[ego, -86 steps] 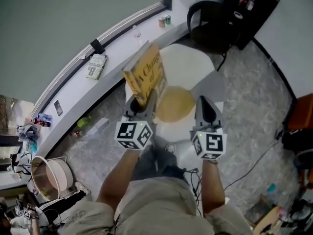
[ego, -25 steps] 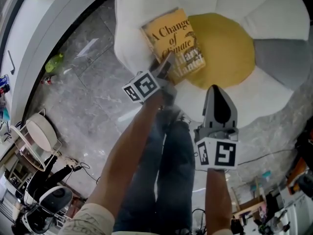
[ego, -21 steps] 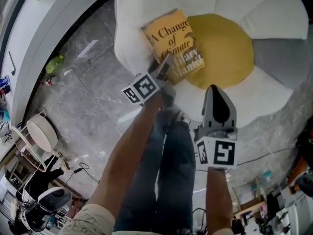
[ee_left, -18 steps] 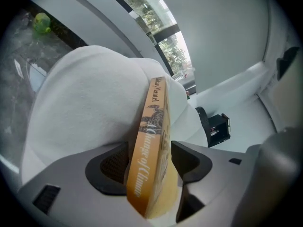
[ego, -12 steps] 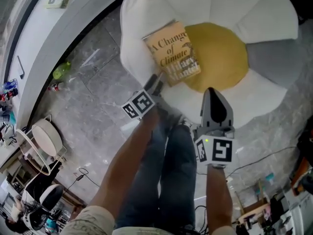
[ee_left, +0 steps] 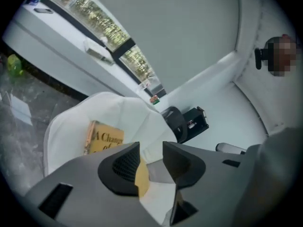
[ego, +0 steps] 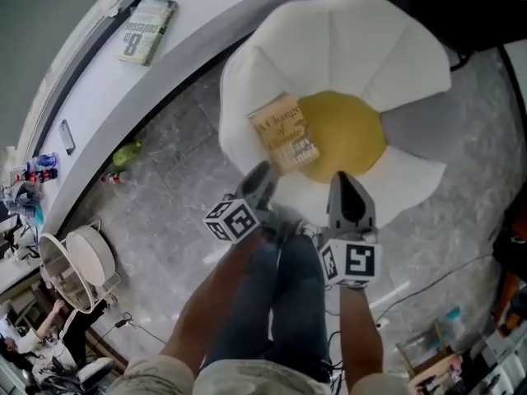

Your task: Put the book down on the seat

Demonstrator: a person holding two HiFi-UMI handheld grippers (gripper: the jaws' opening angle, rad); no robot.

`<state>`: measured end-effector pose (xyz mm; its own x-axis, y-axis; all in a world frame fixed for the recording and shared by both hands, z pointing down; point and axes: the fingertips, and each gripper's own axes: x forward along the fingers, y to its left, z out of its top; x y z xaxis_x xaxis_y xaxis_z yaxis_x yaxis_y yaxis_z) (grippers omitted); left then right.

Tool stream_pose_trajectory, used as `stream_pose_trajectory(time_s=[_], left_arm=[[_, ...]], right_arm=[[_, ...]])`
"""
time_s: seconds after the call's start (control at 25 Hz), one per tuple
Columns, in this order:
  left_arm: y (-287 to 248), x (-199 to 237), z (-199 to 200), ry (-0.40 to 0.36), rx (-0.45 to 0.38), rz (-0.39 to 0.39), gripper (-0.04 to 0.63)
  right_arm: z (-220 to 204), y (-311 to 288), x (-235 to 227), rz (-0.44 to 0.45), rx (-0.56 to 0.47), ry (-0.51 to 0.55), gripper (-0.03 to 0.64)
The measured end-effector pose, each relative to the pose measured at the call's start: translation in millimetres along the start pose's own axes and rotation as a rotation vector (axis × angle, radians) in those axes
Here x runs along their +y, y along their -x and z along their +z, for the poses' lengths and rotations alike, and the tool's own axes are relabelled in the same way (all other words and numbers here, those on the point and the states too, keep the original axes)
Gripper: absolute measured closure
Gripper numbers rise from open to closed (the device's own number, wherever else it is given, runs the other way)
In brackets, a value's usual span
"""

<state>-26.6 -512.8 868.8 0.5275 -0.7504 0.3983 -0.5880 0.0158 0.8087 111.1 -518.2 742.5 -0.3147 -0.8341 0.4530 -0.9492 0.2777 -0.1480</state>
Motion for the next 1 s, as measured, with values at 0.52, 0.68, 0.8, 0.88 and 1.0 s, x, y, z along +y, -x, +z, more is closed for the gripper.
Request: stream_pose_trajectory(time_s=[0.52, 0.68, 0.8, 0.88, 1.0], left_arm=[[76, -223, 110, 0.192, -0.199, -0.206, 0.589], [104, -286, 126, 0.105, -0.191, -0.285, 0.589], [125, -318, 135, 0.081, -0.193, -0.305, 0.589], [135, -337, 144, 0.132, -0.210, -0.327, 0.589], [147, -363, 158, 0.171, -0.223, -0.354, 0.589]], right_arm=[[174, 106, 23, -0.018, -0.183, 0.025, 0.614], [222, 144, 39, -0.009, -0.249, 0.057, 0.614], [247, 173, 43, -0.016, -0.253, 0.074, 0.614], [263, 188, 42, -0.027, -0.249, 0.072, 0.614], [289, 207, 39, -0.044, -0.286, 0.055, 0.614]])
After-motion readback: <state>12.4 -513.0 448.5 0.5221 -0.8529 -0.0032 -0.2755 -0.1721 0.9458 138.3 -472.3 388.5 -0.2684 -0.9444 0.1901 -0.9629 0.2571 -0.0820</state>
